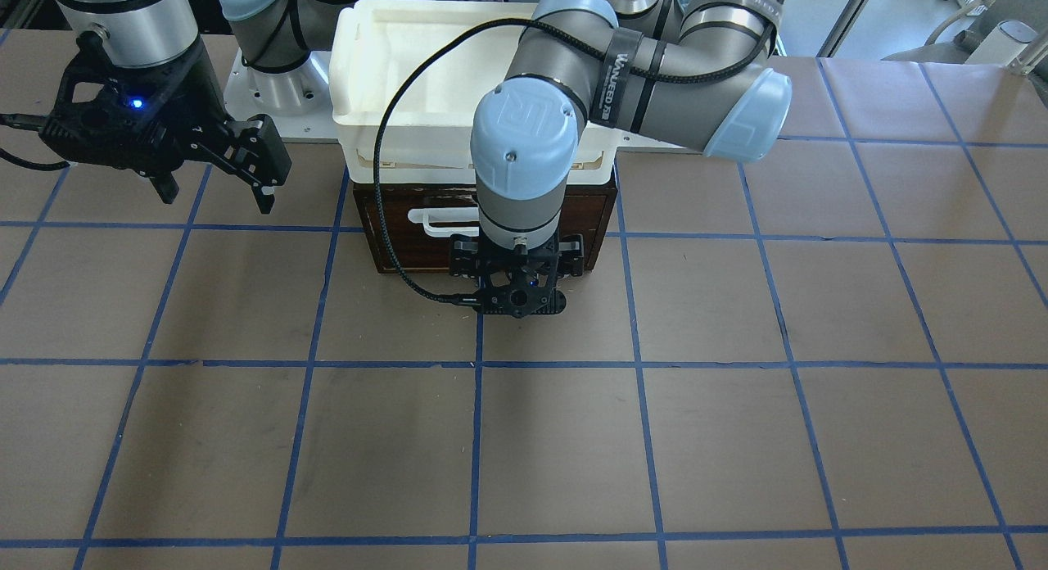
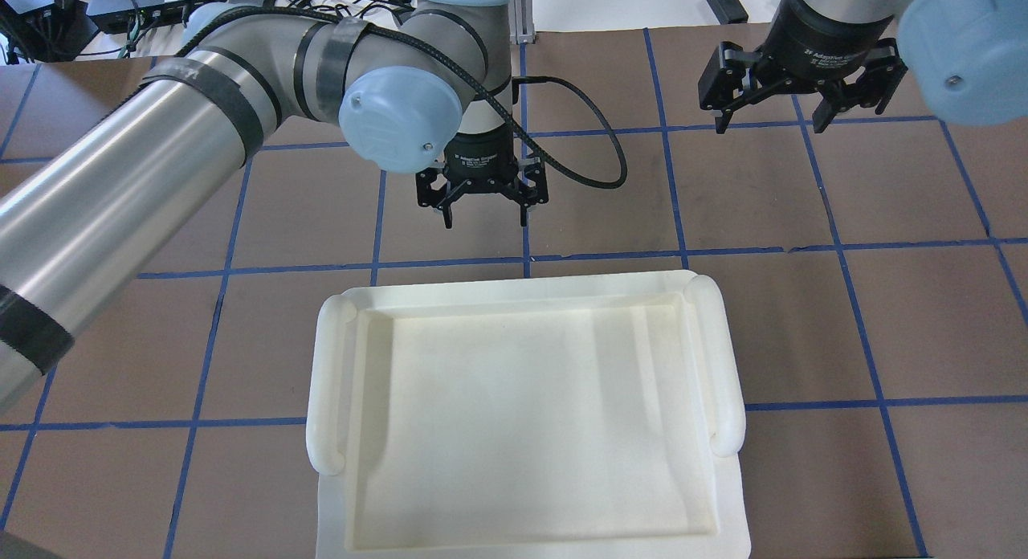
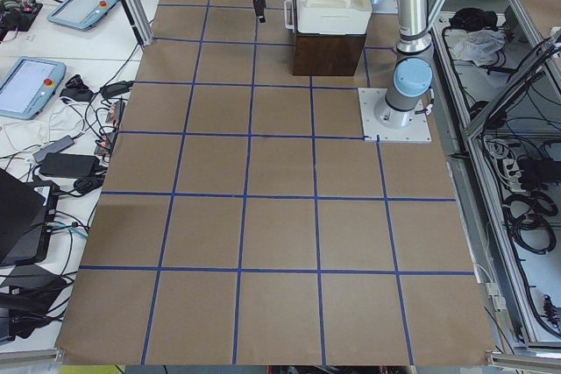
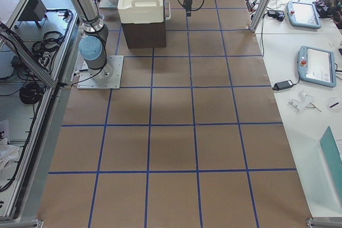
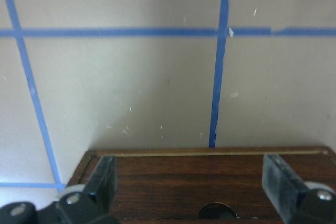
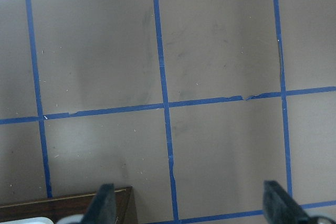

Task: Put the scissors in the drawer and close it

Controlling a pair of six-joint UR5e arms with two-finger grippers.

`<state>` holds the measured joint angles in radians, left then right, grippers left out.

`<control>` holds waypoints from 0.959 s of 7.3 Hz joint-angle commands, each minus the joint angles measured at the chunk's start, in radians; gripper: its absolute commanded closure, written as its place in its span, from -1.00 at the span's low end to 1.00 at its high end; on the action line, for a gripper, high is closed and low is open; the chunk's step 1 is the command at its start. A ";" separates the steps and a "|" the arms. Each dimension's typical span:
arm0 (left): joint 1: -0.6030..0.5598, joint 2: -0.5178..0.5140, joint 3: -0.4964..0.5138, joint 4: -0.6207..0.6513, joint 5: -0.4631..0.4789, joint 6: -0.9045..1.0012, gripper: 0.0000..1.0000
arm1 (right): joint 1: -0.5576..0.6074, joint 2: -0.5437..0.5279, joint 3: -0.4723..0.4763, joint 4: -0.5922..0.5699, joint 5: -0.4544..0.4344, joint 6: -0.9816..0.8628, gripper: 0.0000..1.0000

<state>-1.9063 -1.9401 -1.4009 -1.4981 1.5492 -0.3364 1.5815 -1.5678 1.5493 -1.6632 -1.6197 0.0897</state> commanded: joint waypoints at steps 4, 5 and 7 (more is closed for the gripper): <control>0.010 0.242 -0.003 0.094 0.012 0.120 -1.00 | 0.000 -0.021 -0.001 -0.003 0.079 -0.007 -1.00; 0.007 0.257 -0.019 0.099 0.015 0.123 -1.00 | 0.002 -0.020 -0.001 0.000 0.114 -0.005 -1.00; 0.026 0.263 -0.076 0.187 0.113 0.134 -1.00 | 0.000 -0.020 0.000 0.026 0.098 -0.004 -1.00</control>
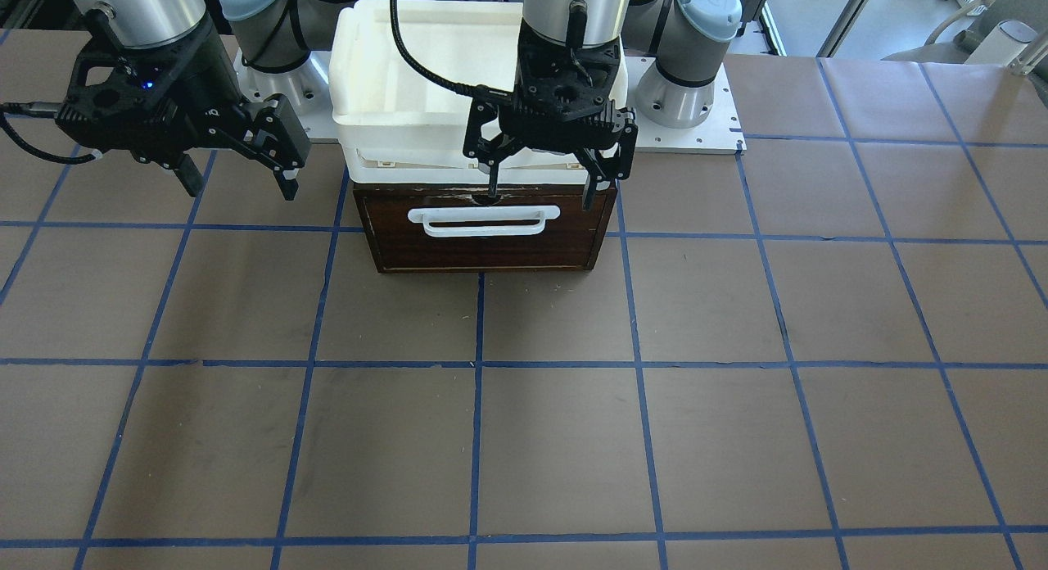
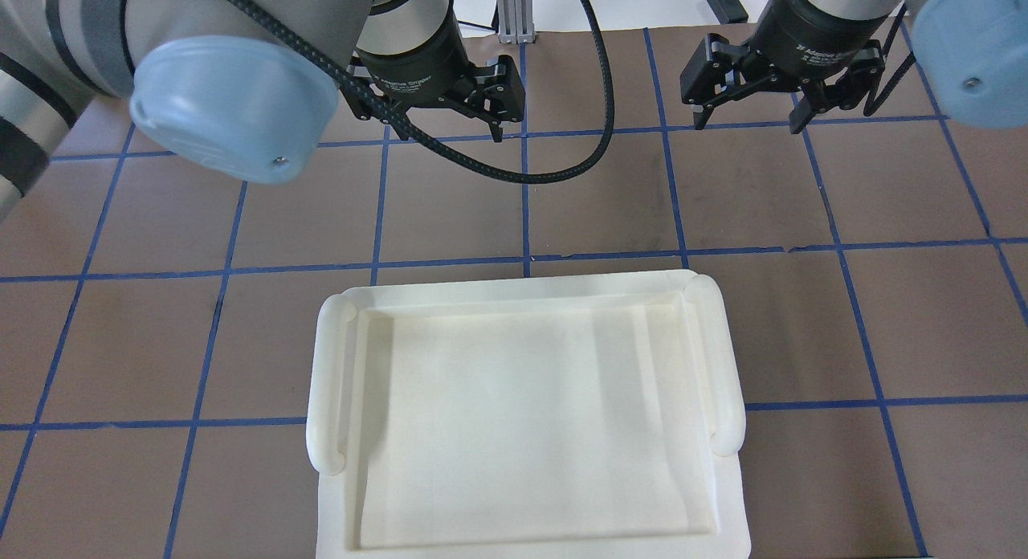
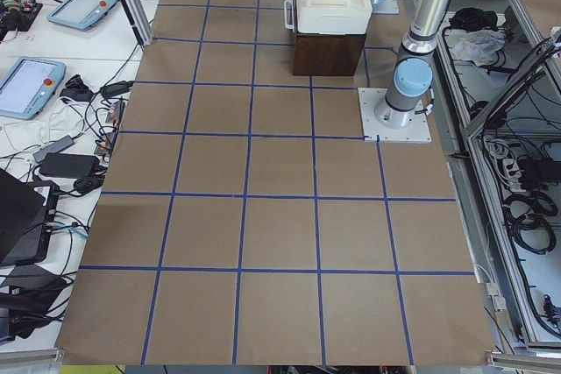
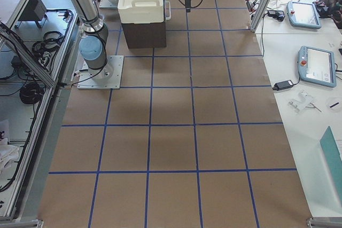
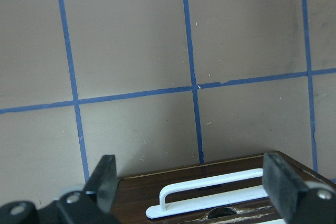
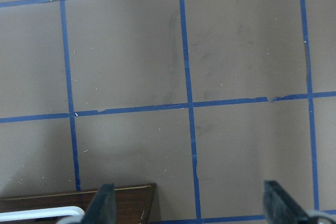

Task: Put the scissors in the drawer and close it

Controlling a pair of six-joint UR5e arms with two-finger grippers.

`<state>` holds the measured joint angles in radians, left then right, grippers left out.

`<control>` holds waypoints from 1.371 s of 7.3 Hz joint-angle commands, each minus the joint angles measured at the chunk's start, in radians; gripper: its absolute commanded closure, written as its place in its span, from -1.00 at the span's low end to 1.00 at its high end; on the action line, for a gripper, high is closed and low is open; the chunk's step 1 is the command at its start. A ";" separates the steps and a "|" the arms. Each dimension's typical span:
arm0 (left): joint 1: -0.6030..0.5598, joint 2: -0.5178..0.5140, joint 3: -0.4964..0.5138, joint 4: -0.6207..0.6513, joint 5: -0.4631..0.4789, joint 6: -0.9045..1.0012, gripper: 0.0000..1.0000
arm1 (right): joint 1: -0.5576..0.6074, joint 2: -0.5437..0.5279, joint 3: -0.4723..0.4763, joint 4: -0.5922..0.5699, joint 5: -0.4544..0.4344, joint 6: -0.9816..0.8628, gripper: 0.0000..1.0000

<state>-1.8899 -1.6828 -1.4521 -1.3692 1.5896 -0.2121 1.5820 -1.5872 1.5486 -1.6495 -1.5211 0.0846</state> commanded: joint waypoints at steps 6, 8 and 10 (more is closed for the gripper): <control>0.252 0.133 -0.082 -0.017 0.007 0.112 -1.00 | 0.001 0.000 0.001 0.005 0.001 -0.008 -1.00; 0.258 0.126 -0.076 -0.080 0.003 0.109 -1.00 | 0.001 0.000 0.001 -0.004 0.002 -0.006 -1.00; 0.262 0.097 -0.031 -0.195 0.023 0.114 -0.99 | 0.001 0.001 0.001 -0.004 0.004 -0.006 -1.00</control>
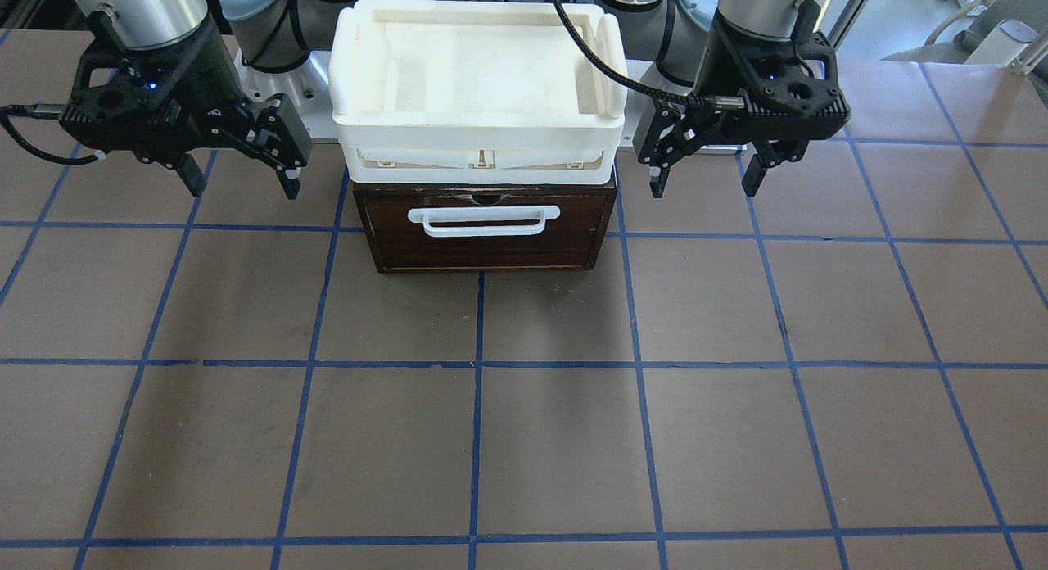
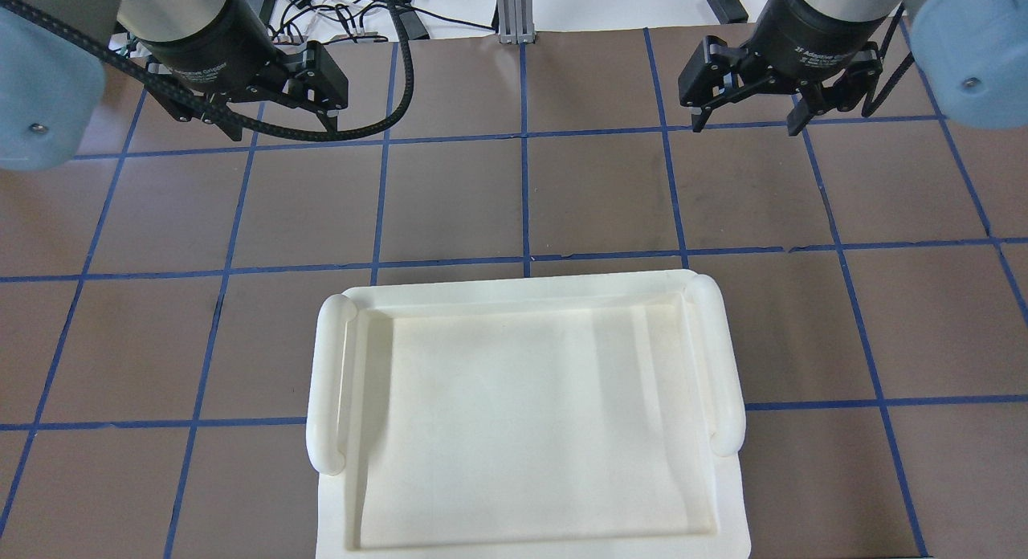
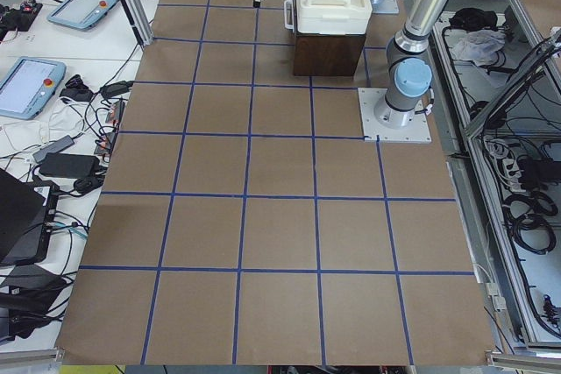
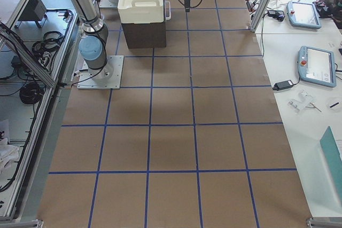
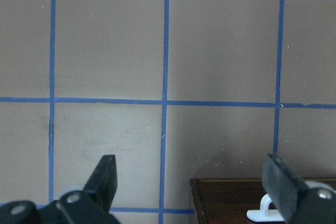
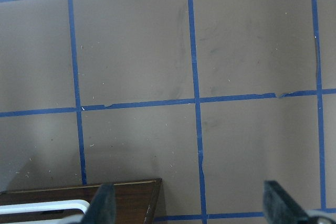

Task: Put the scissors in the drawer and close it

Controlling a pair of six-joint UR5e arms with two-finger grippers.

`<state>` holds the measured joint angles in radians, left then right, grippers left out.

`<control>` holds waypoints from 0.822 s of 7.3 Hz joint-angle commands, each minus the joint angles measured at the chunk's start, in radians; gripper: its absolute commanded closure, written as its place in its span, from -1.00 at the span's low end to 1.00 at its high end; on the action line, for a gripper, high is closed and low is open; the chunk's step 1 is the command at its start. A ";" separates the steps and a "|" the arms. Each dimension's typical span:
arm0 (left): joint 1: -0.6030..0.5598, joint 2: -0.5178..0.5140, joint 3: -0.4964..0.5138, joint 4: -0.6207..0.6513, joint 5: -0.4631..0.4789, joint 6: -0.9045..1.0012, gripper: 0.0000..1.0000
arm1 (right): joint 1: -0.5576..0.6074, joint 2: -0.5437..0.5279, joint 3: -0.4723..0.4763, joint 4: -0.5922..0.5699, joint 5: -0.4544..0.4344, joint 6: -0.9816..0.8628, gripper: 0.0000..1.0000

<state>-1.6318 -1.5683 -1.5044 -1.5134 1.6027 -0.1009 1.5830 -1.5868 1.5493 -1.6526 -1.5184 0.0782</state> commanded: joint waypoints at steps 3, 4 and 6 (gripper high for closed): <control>0.006 -0.032 0.015 -0.050 0.009 0.001 -1.00 | 0.000 0.001 0.000 0.001 0.001 0.003 -1.00; 0.030 -0.035 0.021 -0.025 0.013 0.009 -1.00 | 0.000 0.001 0.000 0.001 0.001 0.002 -1.00; 0.099 -0.035 0.016 -0.043 0.008 0.015 -1.00 | 0.000 0.001 0.000 0.001 0.001 0.000 -1.00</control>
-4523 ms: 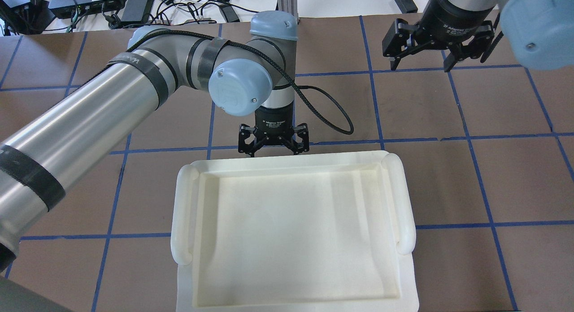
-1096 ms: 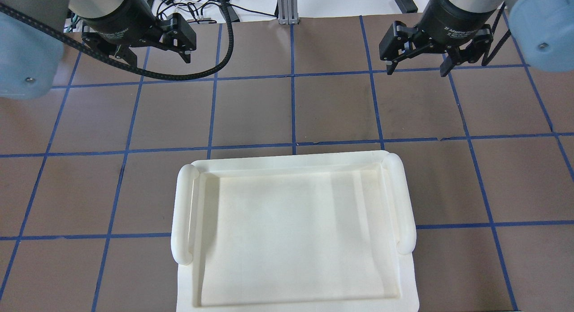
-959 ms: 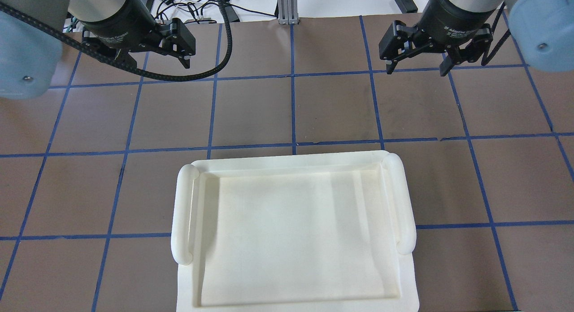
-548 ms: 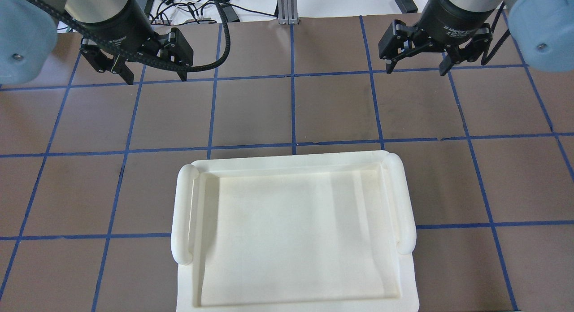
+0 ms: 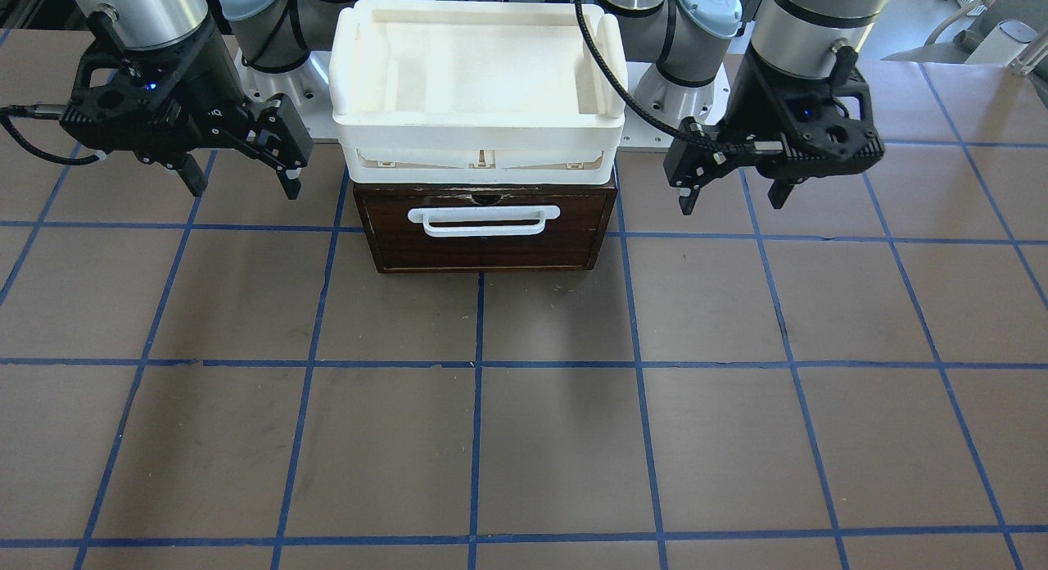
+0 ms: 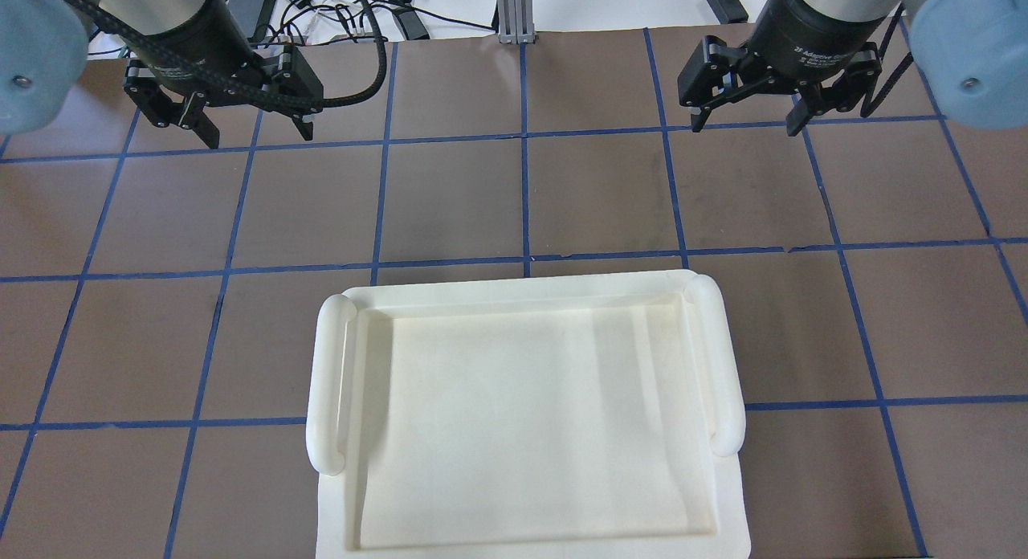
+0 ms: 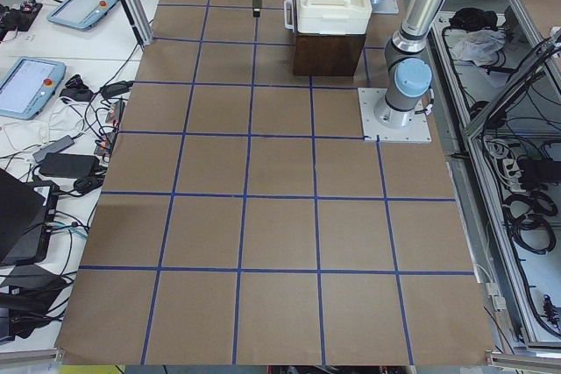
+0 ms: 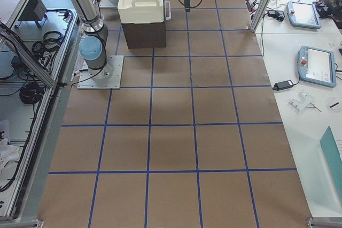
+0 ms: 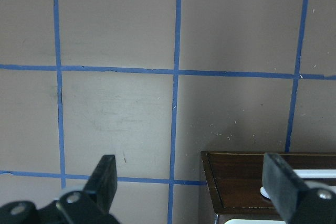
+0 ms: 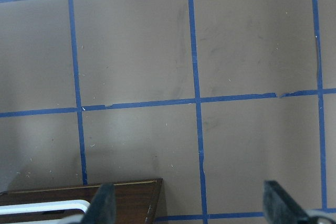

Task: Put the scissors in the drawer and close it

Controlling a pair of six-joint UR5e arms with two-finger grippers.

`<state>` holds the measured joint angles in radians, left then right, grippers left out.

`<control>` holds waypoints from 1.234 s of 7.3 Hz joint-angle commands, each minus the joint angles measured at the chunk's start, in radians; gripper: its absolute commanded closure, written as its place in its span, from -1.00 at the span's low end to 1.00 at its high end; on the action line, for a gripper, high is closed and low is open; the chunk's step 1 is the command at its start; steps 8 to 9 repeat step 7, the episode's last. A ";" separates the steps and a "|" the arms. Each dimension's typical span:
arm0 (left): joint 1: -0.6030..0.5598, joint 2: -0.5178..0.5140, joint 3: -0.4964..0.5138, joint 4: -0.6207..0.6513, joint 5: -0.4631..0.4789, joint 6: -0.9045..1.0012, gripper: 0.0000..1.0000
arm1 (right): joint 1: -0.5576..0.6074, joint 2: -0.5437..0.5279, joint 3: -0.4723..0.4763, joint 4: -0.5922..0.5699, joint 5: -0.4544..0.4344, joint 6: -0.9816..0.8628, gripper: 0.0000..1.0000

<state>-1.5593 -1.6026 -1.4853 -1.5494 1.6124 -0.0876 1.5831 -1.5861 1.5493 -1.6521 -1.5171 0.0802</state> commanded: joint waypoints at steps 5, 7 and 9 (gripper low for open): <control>0.015 -0.002 -0.006 -0.023 -0.002 0.002 -1.00 | -0.002 0.002 0.000 0.006 -0.003 -0.002 -1.00; 0.015 -0.002 -0.007 -0.026 -0.003 0.002 -1.00 | -0.002 0.000 0.000 0.009 -0.005 -0.002 -1.00; 0.015 -0.002 -0.007 -0.026 -0.003 0.002 -1.00 | -0.002 0.000 0.000 0.009 -0.005 -0.002 -1.00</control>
